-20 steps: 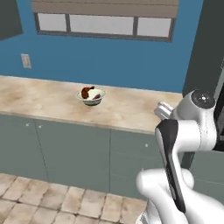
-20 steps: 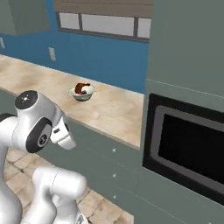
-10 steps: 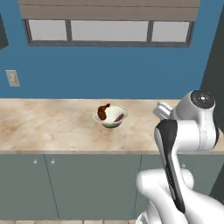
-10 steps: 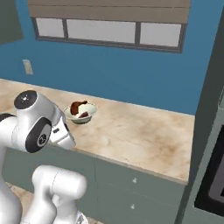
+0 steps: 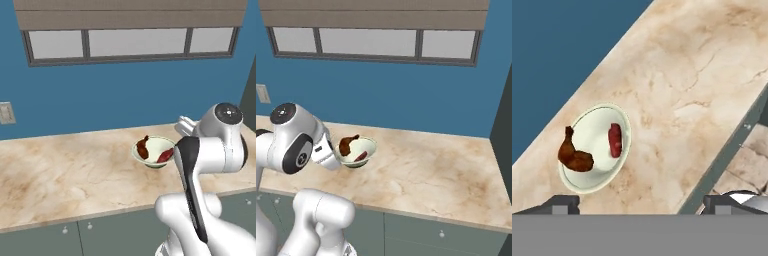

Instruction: Place the bowl with the lemon and sweet potato on the second highest shelf of the fridge. Place the bowl with the steak and chicken drumstick on the top shelf of the fridge.

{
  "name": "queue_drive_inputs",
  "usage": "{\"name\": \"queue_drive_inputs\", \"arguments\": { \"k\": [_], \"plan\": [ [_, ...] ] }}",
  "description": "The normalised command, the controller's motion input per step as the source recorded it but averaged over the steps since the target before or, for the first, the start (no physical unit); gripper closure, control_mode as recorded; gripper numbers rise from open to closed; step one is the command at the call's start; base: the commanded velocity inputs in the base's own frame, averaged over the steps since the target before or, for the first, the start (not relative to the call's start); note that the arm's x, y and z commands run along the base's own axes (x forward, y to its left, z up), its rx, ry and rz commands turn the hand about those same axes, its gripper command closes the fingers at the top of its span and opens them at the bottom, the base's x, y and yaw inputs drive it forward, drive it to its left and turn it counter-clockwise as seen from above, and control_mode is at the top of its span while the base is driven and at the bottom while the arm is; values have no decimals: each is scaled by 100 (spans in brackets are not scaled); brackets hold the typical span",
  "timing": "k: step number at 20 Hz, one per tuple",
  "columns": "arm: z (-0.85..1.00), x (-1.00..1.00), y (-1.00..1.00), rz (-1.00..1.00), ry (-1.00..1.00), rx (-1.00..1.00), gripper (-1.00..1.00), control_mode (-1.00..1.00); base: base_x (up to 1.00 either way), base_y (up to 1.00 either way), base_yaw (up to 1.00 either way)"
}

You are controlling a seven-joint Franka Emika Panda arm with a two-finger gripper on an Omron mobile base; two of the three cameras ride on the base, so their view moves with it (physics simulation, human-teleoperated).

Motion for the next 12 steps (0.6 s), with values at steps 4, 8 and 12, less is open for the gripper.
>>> {"name": "queue_drive_inputs", "arguments": {
  "k": [4, 8, 12],
  "plan": [
    [-31, 60, -17, 2, 3, 1, -100, -100, 0, 0, 0],
    [-38, 53, -50, 14, 12, 9, -100, -100, 0, 0, 0],
    [-30, 55, -32, 18, 9, 10, -100, -100, 0, 0, 0]
  ]
}}
